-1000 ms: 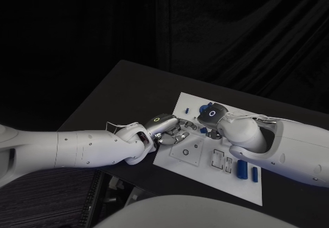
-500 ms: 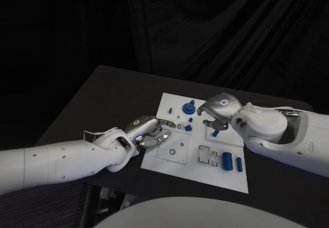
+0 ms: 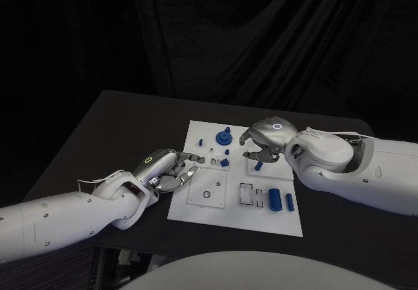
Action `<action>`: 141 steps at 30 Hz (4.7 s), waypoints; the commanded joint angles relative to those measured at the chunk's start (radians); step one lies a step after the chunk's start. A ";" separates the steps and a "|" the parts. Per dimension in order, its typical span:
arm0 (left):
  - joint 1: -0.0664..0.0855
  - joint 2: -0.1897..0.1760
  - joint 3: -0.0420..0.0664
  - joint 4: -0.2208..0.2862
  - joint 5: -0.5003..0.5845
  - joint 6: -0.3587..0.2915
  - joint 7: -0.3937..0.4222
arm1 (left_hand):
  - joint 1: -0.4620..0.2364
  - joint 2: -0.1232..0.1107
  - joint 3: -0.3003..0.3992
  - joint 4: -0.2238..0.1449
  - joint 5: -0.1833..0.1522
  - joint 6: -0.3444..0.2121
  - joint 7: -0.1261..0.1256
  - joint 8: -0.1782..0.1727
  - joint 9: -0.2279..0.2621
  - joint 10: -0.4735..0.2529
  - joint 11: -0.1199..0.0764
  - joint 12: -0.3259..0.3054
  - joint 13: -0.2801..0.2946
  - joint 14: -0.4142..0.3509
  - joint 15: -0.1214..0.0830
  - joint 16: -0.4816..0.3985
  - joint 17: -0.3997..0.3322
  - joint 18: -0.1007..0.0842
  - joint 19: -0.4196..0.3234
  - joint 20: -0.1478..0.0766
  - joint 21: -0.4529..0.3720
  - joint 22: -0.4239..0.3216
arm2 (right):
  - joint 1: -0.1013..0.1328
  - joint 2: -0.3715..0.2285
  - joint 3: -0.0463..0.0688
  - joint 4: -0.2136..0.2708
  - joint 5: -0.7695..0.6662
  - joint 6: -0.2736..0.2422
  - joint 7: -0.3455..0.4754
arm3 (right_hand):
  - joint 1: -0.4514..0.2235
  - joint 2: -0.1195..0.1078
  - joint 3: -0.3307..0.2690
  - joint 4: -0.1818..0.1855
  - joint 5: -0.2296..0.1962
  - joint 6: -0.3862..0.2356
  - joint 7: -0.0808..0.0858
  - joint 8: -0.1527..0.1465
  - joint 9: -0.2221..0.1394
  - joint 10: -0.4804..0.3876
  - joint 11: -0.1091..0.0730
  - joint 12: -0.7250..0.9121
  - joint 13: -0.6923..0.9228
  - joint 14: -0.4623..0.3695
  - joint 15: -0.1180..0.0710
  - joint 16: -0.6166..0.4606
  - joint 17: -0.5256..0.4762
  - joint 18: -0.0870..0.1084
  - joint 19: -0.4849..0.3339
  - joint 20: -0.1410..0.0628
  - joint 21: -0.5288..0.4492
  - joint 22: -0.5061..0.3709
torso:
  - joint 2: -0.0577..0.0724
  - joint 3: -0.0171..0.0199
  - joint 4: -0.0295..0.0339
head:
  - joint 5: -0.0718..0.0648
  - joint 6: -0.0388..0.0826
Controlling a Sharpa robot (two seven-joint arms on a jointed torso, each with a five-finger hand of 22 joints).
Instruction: Assemble the parts on the task board
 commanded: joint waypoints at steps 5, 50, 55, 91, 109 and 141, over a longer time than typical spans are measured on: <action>0.041 -0.030 0.001 0.028 0.023 -0.030 0.008 | 0.004 0.004 0.002 -0.003 0.004 0.006 0.001 0.003 -0.004 0.104 0.006 0.003 0.263 0.105 0.007 0.003 0.263 -0.001 0.003 0.007 0.002 0.196 | -0.021 0.044 0.000 -0.045 0.045 -0.046 0.039 | 0.035 -0.019 -0.003 -0.013 -0.024 -0.029 -0.004 -0.011 -0.041 0.104 0.000 0.003 0.263 0.106 -0.001 0.003 0.263 -0.016 0.104 -0.002 0.003 0.263 | 0.008 0.0045 -0.0149 | 0.020 0.000; 0.068 -0.046 0.000 0.042 0.023 0.020 -0.051 | 0.002 0.003 0.004 -0.001 -0.002 0.005 0.003 -0.002 -0.010 0.104 0.008 0.003 0.263 0.105 0.008 0.003 0.263 0.000 0.002 0.008 0.000 0.196 | -0.072 0.227 0.001 -0.220 0.047 0.075 0.082 | 0.085 0.004 -0.010 -0.015 0.059 0.022 -0.020 0.017 -0.098 0.104 -0.012 0.003 0.263 0.106 -0.009 0.003 0.263 -0.016 0.104 -0.009 0.003 0.263 | 0.027 0.0266 -0.0182 | 0.037 0.000; 0.068 -0.042 0.000 0.039 0.023 0.022 -0.052 | 0.002 0.004 0.004 0.000 -0.002 0.006 0.003 -0.002 -0.011 0.104 0.008 0.003 0.263 0.105 0.008 0.003 0.263 0.000 0.002 0.008 0.000 0.196 | -0.072 0.231 0.001 -0.223 0.047 0.083 0.084 | 0.107 0.029 0.010 -0.031 0.099 0.079 -0.031 0.043 -0.087 0.104 -0.021 0.003 0.263 0.106 -0.018 0.003 0.263 -0.016 0.104 -0.018 0.003 0.263 | 0.026 0.0266 -0.0177 | 0.037 0.000; 0.067 -0.024 0.000 0.023 0.023 0.046 -0.069 | -0.001 0.010 0.007 0.003 -0.004 0.027 0.004 0.002 -0.019 0.104 0.015 0.003 0.263 0.105 0.014 0.003 0.263 -0.001 0.003 0.012 0.001 0.197 | -0.072 0.223 0.001 -0.223 -0.003 -0.021 0.101 | 0.149 0.022 0.250 -0.169 -0.143 -0.288 -0.147 -0.024 -0.320 0.104 -0.066 0.003 0.263 0.106 -0.052 0.003 0.263 -0.016 0.104 -0.052 0.003 0.263 | 0.027 0.0259 -0.0180 | 0.058 0.000; 0.067 -0.029 0.000 0.022 0.023 0.050 -0.072 | -0.002 0.011 0.008 0.003 -0.004 0.031 0.004 0.003 -0.020 0.104 0.016 0.003 0.263 0.105 0.015 0.003 0.263 -0.001 0.003 0.013 0.001 0.198 | -0.067 0.144 0.002 -0.098 -0.131 -0.241 -0.046 | -0.004 0.004 0.065 -0.015 -0.038 0.069 0.000 0.092 -0.237 0.104 -0.001 0.003 0.263 0.106 0.005 0.003 0.263 -0.016 0.104 -0.004 0.003 0.263 | 0.026 0.0260 -0.0199 | 0.055 0.000; 0.066 -0.022 0.000 0.012 0.023 0.064 -0.089 | -0.005 0.015 0.008 0.006 -0.003 0.035 0.005 0.002 -0.023 0.104 0.016 0.003 0.263 0.105 0.016 0.003 0.263 -0.001 0.004 0.014 0.001 0.198 | -0.130 0.213 0.002 -0.158 -0.147 -0.016 -0.235 | -0.253 0.020 -0.117 0.162 -0.029 0.123 -0.028 0.214 0.059 0.104 -0.014 0.003 0.263 0.106 -0.006 0.003 0.263 -0.016 0.104 -0.009 0.003 0.263 | 0.027 0.0253 -0.0164 | 0.053 0.000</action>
